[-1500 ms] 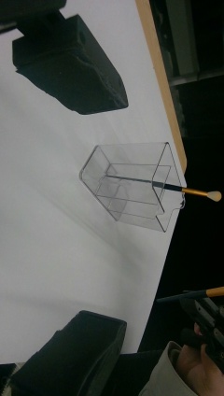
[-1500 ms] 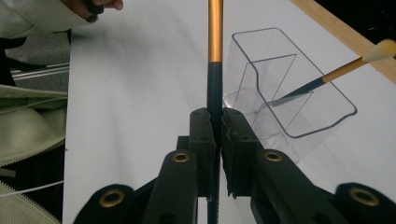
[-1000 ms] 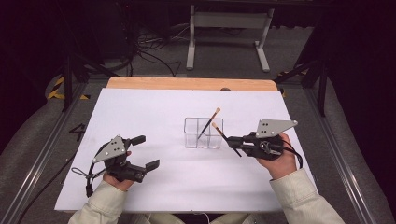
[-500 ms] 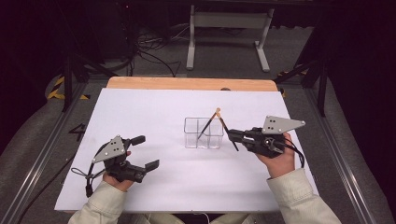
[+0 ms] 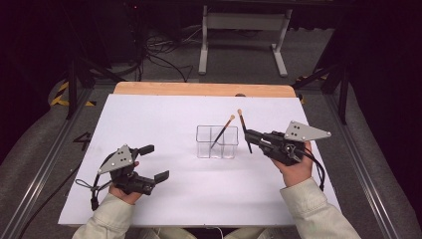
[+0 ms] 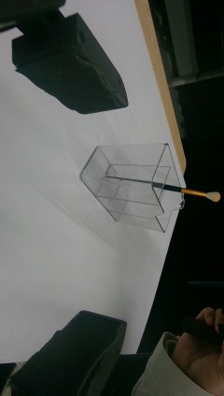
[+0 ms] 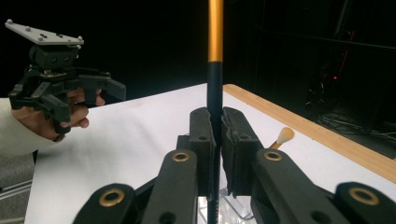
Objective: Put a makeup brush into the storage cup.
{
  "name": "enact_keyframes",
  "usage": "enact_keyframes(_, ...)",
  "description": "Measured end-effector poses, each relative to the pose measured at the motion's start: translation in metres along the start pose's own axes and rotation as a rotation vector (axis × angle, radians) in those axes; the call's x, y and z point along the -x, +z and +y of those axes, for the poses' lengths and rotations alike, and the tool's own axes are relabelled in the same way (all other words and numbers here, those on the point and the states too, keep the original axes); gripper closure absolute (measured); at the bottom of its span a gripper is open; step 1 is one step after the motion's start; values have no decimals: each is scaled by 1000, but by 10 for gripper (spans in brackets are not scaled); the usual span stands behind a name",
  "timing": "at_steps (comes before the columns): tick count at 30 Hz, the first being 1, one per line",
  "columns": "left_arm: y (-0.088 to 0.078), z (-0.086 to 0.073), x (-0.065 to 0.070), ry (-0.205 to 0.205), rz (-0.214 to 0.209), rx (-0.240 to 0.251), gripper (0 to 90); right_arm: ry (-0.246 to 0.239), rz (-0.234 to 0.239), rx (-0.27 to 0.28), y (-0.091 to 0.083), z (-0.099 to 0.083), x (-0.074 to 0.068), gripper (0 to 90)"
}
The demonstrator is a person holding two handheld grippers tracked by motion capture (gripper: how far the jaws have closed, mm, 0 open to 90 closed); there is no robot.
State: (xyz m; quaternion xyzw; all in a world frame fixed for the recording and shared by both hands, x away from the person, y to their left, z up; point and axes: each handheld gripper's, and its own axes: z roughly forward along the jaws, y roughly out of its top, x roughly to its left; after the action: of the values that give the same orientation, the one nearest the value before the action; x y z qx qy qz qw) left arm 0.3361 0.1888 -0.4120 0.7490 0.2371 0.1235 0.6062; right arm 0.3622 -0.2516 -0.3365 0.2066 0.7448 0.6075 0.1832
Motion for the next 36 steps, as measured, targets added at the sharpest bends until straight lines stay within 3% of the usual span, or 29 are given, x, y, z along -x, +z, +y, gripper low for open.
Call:
enact_keyframes(13,0,0,0,-1,-2,0,1,54,-83,68,5,-2,7,835)
enact_keyframes(27,-1,-1,0,1,1,-6,1,102,-108,109,12,-2,8,834)
enact_keyframes(36,-7,-3,1,-2,16,4,1,87,-112,108,29,0,8,833)
